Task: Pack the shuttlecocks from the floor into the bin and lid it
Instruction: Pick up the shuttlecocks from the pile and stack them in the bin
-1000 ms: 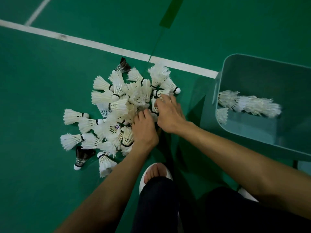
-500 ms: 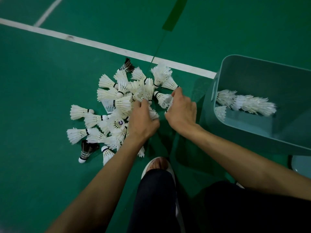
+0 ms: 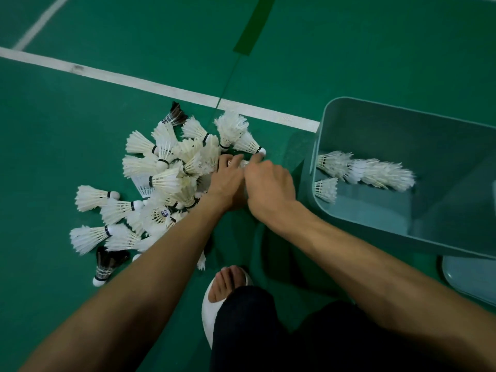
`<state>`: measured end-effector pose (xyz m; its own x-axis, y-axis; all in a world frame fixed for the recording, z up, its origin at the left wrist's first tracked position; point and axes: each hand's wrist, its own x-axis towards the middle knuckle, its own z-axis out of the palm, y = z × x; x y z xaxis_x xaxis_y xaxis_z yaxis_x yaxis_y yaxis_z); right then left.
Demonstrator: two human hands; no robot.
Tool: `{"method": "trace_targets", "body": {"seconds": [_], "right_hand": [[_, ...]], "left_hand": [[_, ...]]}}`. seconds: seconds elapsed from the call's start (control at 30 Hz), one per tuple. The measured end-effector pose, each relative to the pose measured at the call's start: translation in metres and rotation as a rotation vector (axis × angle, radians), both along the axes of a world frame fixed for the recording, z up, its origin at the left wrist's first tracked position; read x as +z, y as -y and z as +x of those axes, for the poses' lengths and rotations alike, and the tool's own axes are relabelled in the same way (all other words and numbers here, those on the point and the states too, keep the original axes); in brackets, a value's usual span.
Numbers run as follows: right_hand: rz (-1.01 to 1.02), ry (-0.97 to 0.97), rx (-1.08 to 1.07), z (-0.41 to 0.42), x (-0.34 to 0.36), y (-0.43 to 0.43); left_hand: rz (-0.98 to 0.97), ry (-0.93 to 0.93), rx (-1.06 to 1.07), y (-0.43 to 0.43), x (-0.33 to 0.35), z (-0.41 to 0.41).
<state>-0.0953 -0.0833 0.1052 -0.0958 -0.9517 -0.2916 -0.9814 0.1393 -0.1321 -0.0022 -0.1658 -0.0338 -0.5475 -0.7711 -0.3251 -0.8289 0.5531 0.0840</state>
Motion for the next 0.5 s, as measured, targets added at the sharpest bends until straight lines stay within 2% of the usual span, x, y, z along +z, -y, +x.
{"method": "trace_targets", "body": {"seconds": [0.07, 0.17, 0.27, 0.4, 0.5], "right_hand": [[-0.063, 0.006, 0.001, -0.003, 0.012, 0.005], [-0.161, 0.045, -0.022, -0.01, 0.024, 0.011], [-0.25, 0.299, -0.214, -0.023, 0.036, 0.022], [-0.321, 0.728, -0.555, -0.056, 0.058, 0.03], [-0.417, 0.877, -0.693, -0.092, 0.071, 0.02]], "left_hand": [[-0.093, -0.102, 0.007, -0.005, 0.009, -0.004], [-0.137, -0.38, 0.324, -0.013, 0.025, 0.005], [-0.157, -0.605, 0.548, -0.025, 0.046, 0.011], [-0.096, -0.772, 0.671, -0.034, 0.099, -0.008], [-0.049, -0.934, 0.666, -0.038, 0.134, -0.035]]}}
